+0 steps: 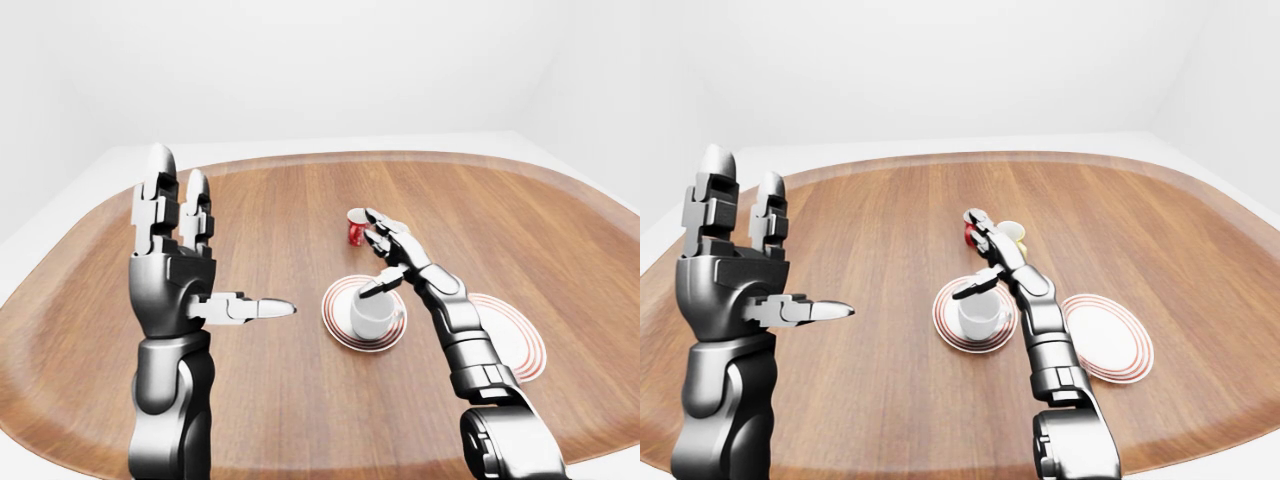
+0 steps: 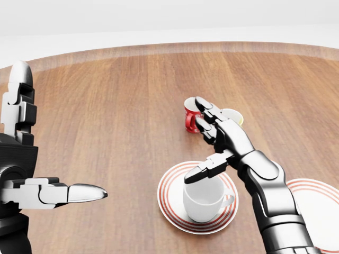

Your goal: Put the white mug on the left plate.

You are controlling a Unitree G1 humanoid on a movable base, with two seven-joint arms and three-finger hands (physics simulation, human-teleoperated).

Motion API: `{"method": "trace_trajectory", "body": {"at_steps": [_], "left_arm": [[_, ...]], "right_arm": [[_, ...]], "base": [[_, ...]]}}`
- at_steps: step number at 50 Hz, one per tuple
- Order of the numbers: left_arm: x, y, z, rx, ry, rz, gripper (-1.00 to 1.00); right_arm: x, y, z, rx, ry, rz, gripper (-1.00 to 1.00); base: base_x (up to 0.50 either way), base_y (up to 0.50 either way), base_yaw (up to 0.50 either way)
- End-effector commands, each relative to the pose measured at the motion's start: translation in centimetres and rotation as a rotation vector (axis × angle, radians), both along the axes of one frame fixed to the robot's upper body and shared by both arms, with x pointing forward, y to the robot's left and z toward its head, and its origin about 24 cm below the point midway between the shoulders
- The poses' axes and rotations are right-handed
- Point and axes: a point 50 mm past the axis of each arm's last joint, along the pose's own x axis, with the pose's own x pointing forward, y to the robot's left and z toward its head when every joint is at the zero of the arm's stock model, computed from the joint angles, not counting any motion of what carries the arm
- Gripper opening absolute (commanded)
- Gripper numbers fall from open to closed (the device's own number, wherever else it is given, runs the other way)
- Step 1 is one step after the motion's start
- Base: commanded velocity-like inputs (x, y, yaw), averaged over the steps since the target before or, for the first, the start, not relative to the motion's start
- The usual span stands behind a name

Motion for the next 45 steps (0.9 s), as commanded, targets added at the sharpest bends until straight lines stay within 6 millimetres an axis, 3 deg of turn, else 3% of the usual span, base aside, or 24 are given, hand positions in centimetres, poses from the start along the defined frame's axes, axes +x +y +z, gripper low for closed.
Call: {"method": "trace_trajectory", "body": {"at_steps": [1,6,8,15,21,45], "left_arm": [[-0.1,0.1,0.2,-0.002,-0.011,0.003,1.00],[-0.2,0.1,0.4,-0.004,-0.018,0.003,1.00],[-0.2,0.1,0.4,-0.005,-0.019,0.004,1.00],[-0.1,0.2,0.4,-0.004,-0.018,0.006,1.00],[0.0,0.2,0.3,-0.003,-0.013,0.004,1.00],[-0.1,0.1,0.4,-0.005,-0.022,0.004,1.00]], "right_arm": [[-1.5,-1.1,-2.3,0.260,0.070,-0.190,1.00],[-2.6,0.0,-3.4,0.370,0.101,-0.178,1.00],[-2.7,0.0,-2.9,0.440,0.089,-0.185,1.00],[-2.5,-1.9,1.6,0.972,-0.035,-0.270,1.00],[-3.8,-2.3,4.5,1.173,-0.113,-0.178,1.00],[-4.9,-2.2,5.8,1.312,-0.131,-0.100,1.00]], "base": [[0.00,0.00,0.00],[0.00,0.00,0.00],[0.00,0.00,0.00],[0.00,0.00,0.00],[0.00,0.00,0.00],[0.00,0.00,0.00]]}}
